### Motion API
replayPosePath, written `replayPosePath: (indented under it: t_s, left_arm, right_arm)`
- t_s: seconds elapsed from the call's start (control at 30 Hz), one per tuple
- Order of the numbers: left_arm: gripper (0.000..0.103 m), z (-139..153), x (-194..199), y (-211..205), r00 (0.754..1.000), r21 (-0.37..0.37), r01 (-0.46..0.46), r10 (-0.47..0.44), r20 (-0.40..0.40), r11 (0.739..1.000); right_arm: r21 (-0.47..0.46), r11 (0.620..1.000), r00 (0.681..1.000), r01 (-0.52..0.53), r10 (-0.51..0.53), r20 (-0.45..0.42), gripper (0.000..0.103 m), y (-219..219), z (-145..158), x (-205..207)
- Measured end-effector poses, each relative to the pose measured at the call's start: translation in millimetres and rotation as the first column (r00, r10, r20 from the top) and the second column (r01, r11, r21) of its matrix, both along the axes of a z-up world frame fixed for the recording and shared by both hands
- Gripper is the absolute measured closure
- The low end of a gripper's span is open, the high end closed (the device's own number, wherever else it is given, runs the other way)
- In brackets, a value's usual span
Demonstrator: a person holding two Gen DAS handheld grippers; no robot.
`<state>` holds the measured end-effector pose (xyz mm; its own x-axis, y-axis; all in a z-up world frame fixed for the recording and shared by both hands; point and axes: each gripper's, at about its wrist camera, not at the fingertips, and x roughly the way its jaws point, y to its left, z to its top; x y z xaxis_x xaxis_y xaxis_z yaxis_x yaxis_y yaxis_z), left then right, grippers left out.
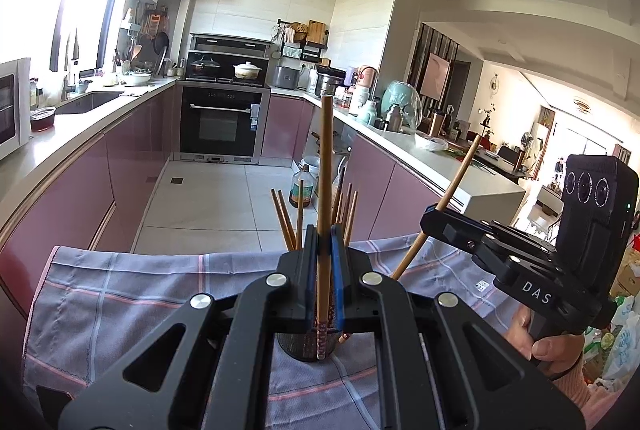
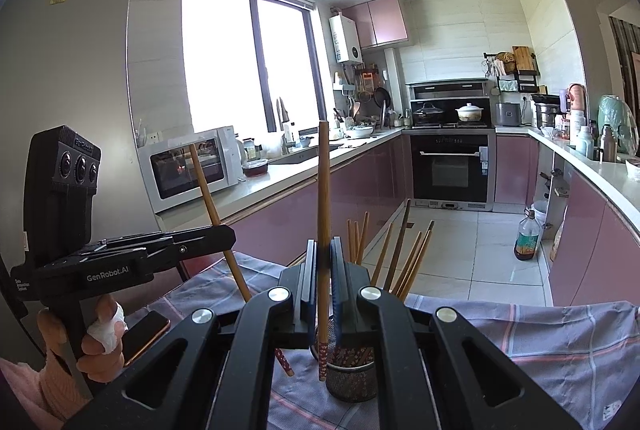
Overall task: Organize utensils
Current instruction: 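Lower the chopstick into the mesh cup and open the right gripper while the left releases its own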
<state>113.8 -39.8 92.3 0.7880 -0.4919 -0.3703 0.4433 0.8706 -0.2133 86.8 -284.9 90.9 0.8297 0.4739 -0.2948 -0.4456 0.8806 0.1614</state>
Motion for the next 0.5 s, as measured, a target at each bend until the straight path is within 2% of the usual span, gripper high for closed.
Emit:
replayPosePath:
  t_s: [0.5]
  left_arm:
    - [0.095,15.2,7.7,-17.2,0.999,0.016,-0.004,0.004,0.040,1.000]
  right_arm:
    - [0.020,0.999,0.999,0.035,-0.034,-0.002,0.098,-3.4,1.4,22.8]
